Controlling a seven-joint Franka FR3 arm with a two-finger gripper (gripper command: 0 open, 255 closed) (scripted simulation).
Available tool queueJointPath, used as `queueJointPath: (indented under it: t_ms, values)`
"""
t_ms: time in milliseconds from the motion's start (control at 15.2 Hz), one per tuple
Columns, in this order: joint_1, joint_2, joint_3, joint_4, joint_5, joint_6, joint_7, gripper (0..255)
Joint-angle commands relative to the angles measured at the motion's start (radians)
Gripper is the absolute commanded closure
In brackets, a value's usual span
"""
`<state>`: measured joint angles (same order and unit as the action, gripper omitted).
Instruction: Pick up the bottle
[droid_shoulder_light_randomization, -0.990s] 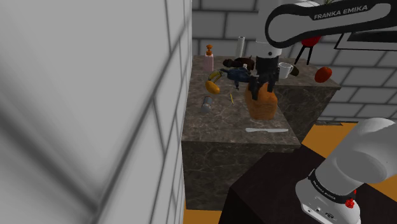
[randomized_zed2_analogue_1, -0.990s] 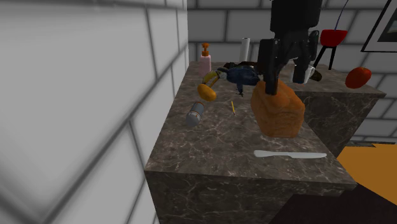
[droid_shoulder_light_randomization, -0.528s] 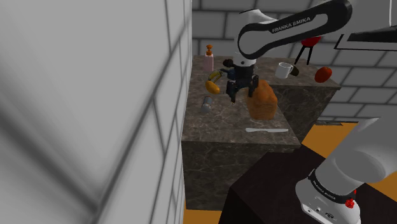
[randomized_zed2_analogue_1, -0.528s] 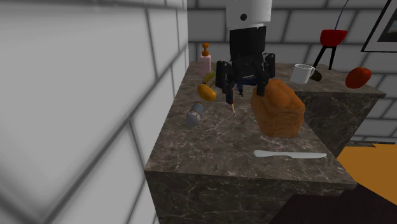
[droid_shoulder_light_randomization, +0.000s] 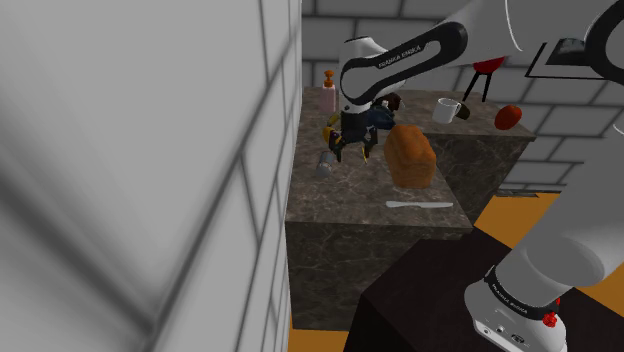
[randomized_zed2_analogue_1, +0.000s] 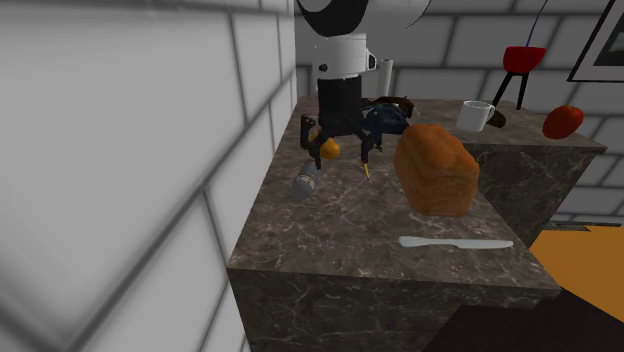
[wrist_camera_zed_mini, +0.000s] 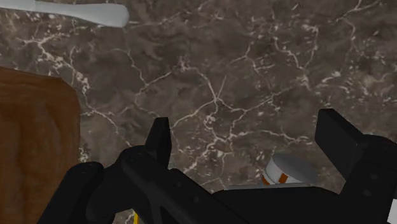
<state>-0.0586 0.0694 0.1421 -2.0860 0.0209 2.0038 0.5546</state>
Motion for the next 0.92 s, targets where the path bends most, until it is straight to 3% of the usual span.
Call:
queueJointPath:
  t_ms: [0,726,858]
  values:
    - [0.002,0.076,-0.002,0.069,-0.006,0.011,0.056,0]
    - [0.014,0.503,-0.060,0.514,-0.013,0.016,0.285,0]
    - [0.014,0.534,-0.064,0.540,-0.012,0.021,0.295,0]
